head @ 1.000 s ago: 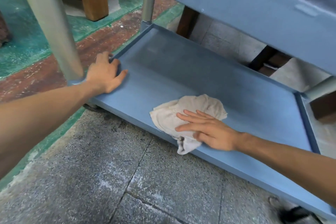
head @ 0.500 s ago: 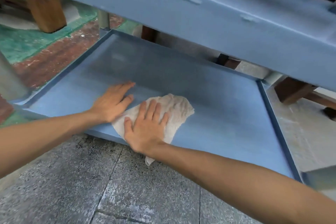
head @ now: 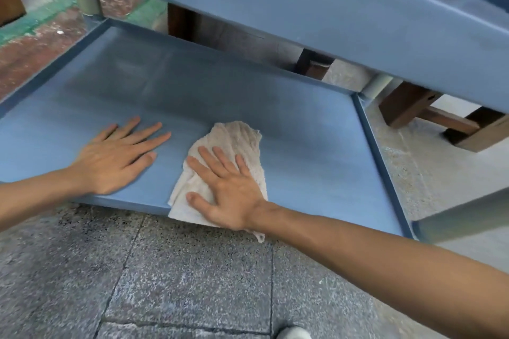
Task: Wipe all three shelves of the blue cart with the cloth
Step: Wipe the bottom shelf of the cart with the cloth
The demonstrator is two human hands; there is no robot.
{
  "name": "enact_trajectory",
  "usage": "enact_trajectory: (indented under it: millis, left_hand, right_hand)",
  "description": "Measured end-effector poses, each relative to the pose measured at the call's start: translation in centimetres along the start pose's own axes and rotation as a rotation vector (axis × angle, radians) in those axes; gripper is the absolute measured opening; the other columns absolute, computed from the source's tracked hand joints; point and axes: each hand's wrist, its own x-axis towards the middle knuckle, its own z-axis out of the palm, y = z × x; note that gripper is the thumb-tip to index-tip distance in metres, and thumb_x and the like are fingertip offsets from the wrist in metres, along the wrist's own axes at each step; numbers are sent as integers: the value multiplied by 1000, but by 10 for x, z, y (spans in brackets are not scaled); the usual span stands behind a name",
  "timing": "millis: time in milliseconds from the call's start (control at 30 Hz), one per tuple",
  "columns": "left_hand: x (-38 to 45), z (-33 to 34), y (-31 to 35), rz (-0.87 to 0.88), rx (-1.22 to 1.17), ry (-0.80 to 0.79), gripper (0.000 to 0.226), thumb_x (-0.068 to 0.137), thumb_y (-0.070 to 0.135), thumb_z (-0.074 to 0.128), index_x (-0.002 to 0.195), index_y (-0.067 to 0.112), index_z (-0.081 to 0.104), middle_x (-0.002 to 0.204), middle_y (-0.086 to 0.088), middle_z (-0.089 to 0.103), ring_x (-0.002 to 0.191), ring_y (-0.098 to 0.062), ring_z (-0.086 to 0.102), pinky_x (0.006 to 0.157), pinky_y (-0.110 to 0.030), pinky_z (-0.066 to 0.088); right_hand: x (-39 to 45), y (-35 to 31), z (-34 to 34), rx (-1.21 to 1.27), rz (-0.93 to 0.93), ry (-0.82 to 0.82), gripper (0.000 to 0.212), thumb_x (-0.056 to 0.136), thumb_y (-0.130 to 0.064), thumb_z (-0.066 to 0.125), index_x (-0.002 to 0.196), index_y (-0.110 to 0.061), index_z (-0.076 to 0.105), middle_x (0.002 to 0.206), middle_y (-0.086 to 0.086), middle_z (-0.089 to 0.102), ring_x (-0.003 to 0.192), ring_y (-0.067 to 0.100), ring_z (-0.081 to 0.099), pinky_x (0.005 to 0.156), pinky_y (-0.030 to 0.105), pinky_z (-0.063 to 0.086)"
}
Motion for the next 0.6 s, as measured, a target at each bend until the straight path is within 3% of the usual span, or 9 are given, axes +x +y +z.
enact_trajectory:
  millis: [233,400,500,600]
  left_hand:
    - [-2,-1,0,-9,-11,-16,61,90,69,-8,151,58,-4,162,26,-4,153,-12,-9,124,-41,0]
    - [-3,-2,1,-8,-32,-21,62,91,69,-5,152,58,1,162,26,-1,154,-12,-6,124,-42,0]
    - [-4,-4,5,-2,-41,4,68,92,66,1,155,49,17,164,19,12,155,-16,4,123,-46,7]
    - [9,-13,25,37,-35,55,80,85,60,17,148,20,47,160,-1,37,153,-27,20,120,-50,19]
  right_hand:
    - [-26,70,-18,-140,-1,-4,69,99,-71,22,159,-51,-3,171,-15,-11,157,14,-15,125,49,-13]
    - [-60,143,-33,-121,183,33,68,97,-74,19,158,-54,-1,170,-16,-11,156,12,-19,127,55,-6]
    - [-85,177,-39,-99,371,52,68,96,-76,15,157,-55,-5,169,-15,-15,155,14,-22,126,54,-9]
    - [-102,192,-38,-65,519,60,70,95,-78,15,158,-54,-5,168,-19,-15,156,12,-18,126,48,-11]
